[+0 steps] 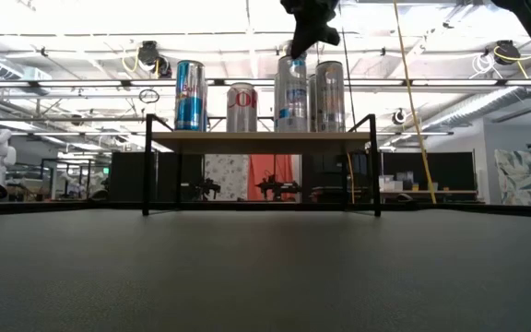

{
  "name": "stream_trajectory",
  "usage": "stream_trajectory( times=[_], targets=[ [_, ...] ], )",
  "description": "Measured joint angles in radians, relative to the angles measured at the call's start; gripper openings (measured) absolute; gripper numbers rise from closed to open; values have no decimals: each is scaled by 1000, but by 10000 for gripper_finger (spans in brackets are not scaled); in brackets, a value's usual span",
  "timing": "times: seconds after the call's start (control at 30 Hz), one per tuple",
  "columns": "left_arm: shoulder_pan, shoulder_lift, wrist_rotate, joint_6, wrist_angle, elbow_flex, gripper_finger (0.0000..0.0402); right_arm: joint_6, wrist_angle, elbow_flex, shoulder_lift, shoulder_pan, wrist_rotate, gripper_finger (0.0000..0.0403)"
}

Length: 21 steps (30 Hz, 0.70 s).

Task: Place canned beverage on shelf
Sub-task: Adjust the white blue soda can on the shelf, then put the red silver soda can on the shelf aligned with the other red silver soda can

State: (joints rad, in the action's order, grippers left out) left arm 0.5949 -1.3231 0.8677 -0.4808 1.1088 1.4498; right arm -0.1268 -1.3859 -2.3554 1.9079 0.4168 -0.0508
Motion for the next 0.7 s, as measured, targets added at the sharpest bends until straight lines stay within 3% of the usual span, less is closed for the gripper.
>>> stream_trajectory(
  times=[0.57, 0.7],
  targets=[
    [0, 0, 0, 2, 1, 0, 393, -11, 76, 0, -11, 9, -7, 0],
    [0, 0, -8, 50, 1, 0, 393, -11, 76, 0, -46, 8, -81, 0]
  ],
)
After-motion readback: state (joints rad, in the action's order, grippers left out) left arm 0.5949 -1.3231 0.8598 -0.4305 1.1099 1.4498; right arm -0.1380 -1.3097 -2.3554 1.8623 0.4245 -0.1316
